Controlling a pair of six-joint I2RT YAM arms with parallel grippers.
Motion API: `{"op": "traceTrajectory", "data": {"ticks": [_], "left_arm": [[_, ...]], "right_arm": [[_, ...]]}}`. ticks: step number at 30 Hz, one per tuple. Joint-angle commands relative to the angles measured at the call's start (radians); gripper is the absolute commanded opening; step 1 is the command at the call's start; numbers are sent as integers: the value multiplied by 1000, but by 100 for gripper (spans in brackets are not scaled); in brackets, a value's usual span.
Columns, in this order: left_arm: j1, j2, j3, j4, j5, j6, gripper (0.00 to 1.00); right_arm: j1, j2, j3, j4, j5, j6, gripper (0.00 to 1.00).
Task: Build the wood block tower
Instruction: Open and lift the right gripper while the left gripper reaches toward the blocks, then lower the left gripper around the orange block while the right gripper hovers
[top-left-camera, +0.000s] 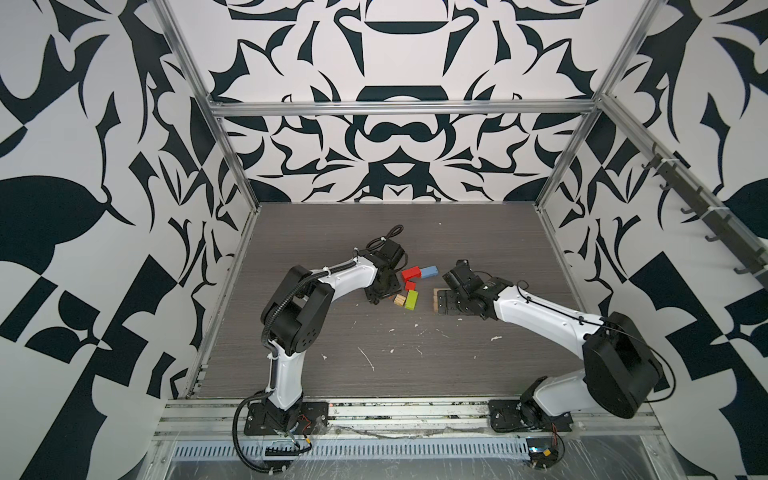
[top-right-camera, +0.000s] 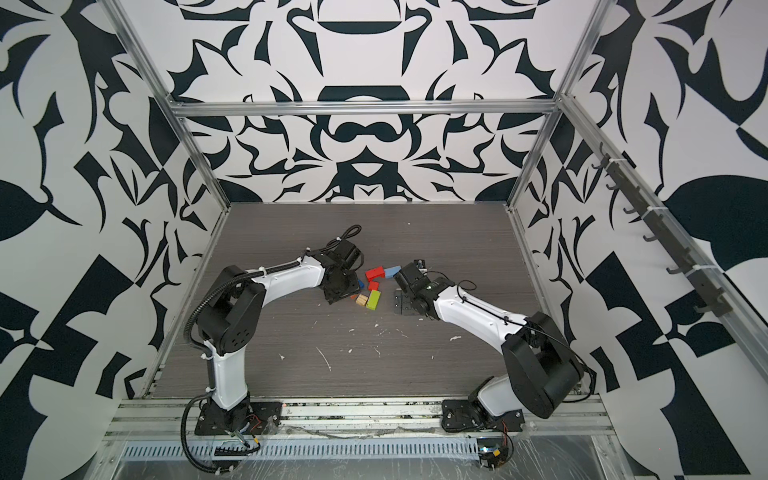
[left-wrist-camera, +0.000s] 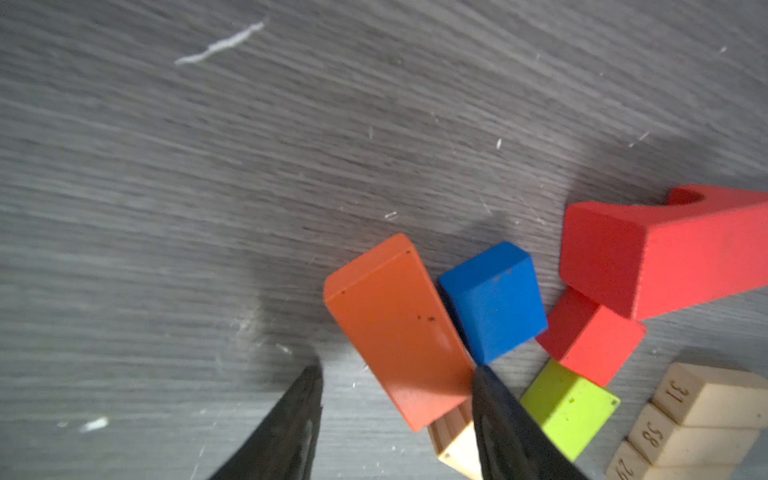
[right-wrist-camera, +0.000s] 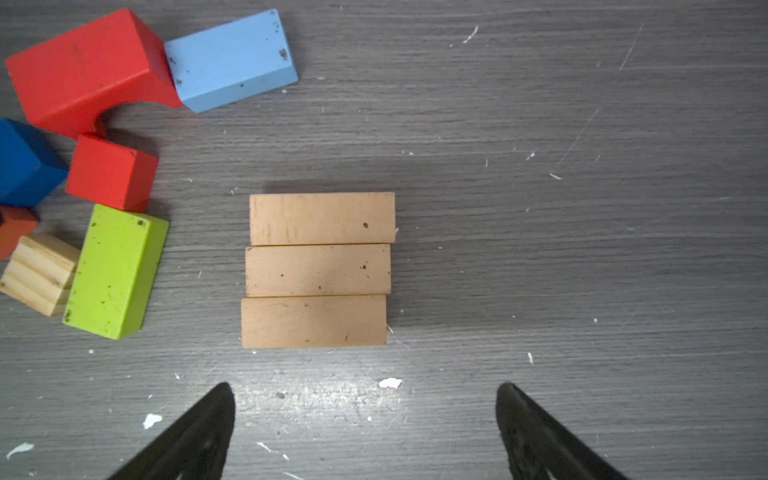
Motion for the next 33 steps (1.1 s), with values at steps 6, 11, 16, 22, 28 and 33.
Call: {"op": "traceTrajectory", "data": {"ticks": [6, 11, 16, 22, 28, 33], "left_arm": [[-2, 45, 16, -60, 0, 22, 59], [-1, 48, 20, -44, 28, 13, 58], [0, 32, 9, -54, 10, 16, 57], [16, 20, -13, -58, 8, 25, 53], [36, 8, -26, -63, 14, 39, 51], [47, -10, -40, -71, 14, 63, 50]], "right_arm": [[-5, -17, -6, 1, 17, -5, 100], [-5, -17, -1, -2, 17, -7, 100], [-4, -20, -1, -7, 20, -10, 99], [-5, -9, 8, -7, 16, -12, 100], [-5, 3, 17, -6, 10, -15, 99], [-5, 7, 17, -2, 12, -15, 99]]}}
